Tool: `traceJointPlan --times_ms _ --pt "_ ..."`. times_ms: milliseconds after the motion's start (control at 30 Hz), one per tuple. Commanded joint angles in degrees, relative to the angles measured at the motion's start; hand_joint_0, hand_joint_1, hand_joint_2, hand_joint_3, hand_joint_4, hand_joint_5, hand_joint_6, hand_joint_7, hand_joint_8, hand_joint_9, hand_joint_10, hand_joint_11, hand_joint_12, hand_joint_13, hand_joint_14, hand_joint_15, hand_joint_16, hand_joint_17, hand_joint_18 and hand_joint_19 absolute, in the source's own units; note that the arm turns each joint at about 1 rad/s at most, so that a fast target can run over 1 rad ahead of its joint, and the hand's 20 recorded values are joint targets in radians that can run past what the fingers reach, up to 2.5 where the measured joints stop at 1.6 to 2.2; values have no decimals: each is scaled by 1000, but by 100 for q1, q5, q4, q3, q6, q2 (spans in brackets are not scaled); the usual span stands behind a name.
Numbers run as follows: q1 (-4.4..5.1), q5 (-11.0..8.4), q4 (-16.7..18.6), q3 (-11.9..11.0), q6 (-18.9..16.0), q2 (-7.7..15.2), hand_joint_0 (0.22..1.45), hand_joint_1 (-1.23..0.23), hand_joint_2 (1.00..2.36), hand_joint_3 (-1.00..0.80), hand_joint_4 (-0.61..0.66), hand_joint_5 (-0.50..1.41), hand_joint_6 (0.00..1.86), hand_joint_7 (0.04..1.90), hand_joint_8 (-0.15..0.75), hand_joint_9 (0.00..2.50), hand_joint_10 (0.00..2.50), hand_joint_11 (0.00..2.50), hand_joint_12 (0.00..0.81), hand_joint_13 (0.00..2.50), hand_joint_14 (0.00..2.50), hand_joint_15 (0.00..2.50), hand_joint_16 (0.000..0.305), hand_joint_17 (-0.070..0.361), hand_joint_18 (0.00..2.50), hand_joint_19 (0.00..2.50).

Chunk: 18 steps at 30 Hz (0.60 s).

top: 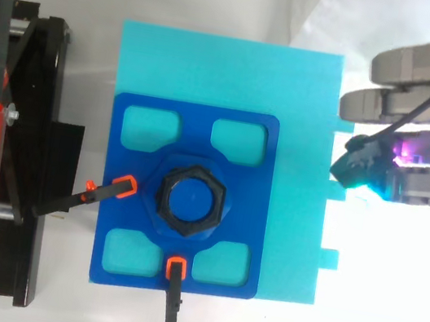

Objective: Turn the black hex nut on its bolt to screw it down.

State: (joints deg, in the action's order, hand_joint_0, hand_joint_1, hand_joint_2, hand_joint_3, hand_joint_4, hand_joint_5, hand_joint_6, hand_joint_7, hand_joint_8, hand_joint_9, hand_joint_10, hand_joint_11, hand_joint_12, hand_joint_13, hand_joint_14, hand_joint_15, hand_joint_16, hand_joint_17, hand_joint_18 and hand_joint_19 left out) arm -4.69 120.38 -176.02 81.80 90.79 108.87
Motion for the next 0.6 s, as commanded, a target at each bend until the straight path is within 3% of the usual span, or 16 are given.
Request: traceJointPlan --times_ms 0,33,67,100,133,267,300,333,433,567 --pt "47 -50 24 20 -835 3 504 -335 1000 -500 303 -120 503 984 297 829 6 209 379 501 0 7 55 124 454 138" --pt "56 -68 33 29 -976 3 504 -335 1000 -500 305 -121 503 984 298 827 6 210 379 502 0 8 55 124 454 138" --pt "91 -147 86 20 -1406 3 504 -335 1000 -500 310 -121 503 983 295 823 6 203 378 498 0 7 55 124 454 142" --pt "100 -191 121 20 -1565 3 506 -335 1000 -500 308 -122 503 986 296 821 6 202 378 495 0 3 55 123 453 138" --pt "117 -314 182 20 -1951 3 506 -335 1000 -500 310 -122 503 987 296 818 6 201 378 494 0 8 55 123 453 142" --pt "161 -665 376 20 -2698 3 506 -335 1000 -500 309 -124 503 984 297 808 6 211 379 492 0 3 55 123 454 139" --pt "161 -665 376 20 -2698 3 507 -336 1000 -500 305 -124 503 979 297 807 6 200 379 489 0 4 55 123 453 143" --pt "170 -850 455 20 -2980 3 507 -336 1000 -500 302 -125 503 978 297 806 6 200 379 488 0 8 55 123 453 139" --pt "179 -1034 446 20 -3208 3 510 -340 1000 -500 306 -125 503 982 296 801 6 199 378 488 0 4 54 122 452 140" --pt "187 -1052 437 29 -3252 3 511 -339 1000 -500 301 -125 503 974 296 797 7 205 378 486 0 0 54 122 452 147"
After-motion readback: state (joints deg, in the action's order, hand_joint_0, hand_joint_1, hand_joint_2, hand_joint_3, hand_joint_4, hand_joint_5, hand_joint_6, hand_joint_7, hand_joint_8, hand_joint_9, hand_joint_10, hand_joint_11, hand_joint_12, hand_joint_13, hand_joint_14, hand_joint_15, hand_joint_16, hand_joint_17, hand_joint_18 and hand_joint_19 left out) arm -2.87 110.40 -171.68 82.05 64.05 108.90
